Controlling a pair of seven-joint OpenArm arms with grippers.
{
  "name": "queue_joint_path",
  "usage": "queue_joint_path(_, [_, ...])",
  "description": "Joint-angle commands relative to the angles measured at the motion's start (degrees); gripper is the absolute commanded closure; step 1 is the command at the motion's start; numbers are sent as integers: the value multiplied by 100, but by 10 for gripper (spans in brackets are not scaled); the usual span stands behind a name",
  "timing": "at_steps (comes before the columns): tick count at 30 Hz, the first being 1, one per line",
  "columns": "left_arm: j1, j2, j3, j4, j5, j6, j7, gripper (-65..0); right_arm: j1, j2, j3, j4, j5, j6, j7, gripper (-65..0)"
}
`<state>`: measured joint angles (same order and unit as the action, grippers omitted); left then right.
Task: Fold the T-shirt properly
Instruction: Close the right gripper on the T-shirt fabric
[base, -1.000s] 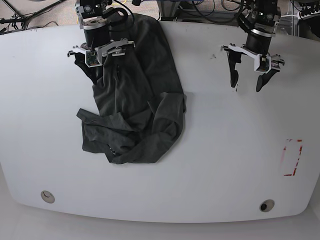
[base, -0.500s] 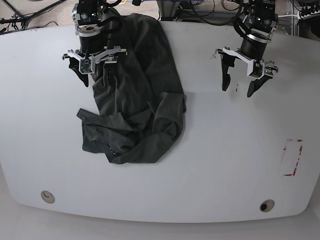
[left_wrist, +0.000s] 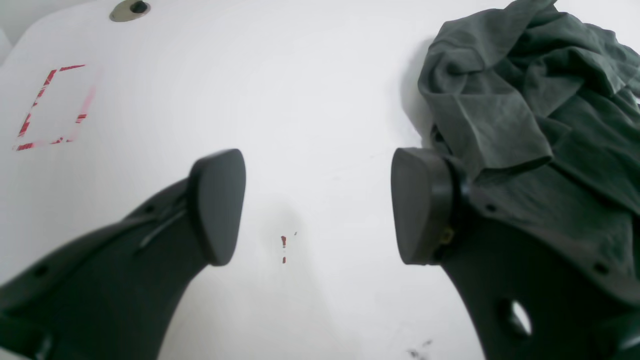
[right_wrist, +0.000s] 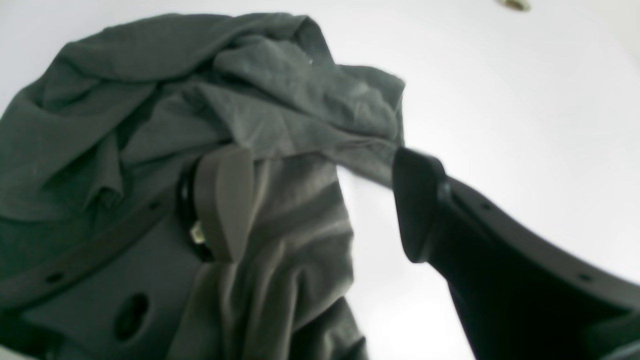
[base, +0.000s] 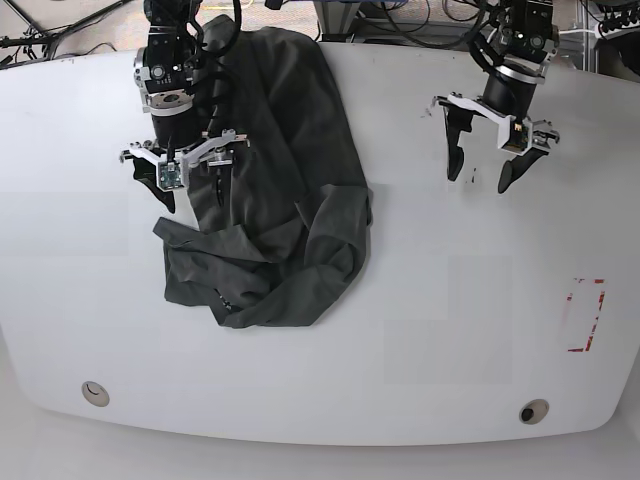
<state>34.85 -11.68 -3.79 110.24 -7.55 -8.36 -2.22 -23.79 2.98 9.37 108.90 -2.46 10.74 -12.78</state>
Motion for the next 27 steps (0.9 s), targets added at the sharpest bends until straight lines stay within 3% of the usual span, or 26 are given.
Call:
queue_joint_path(1, [23,-39,-29,115,-12,41,-121,-424,39,1,2,36,84,19,107,-413])
queue_joint_path(27, [87,-252,36,48,-39,3,-168,-427,-828,-375,-148,-99,371,40,362,-418])
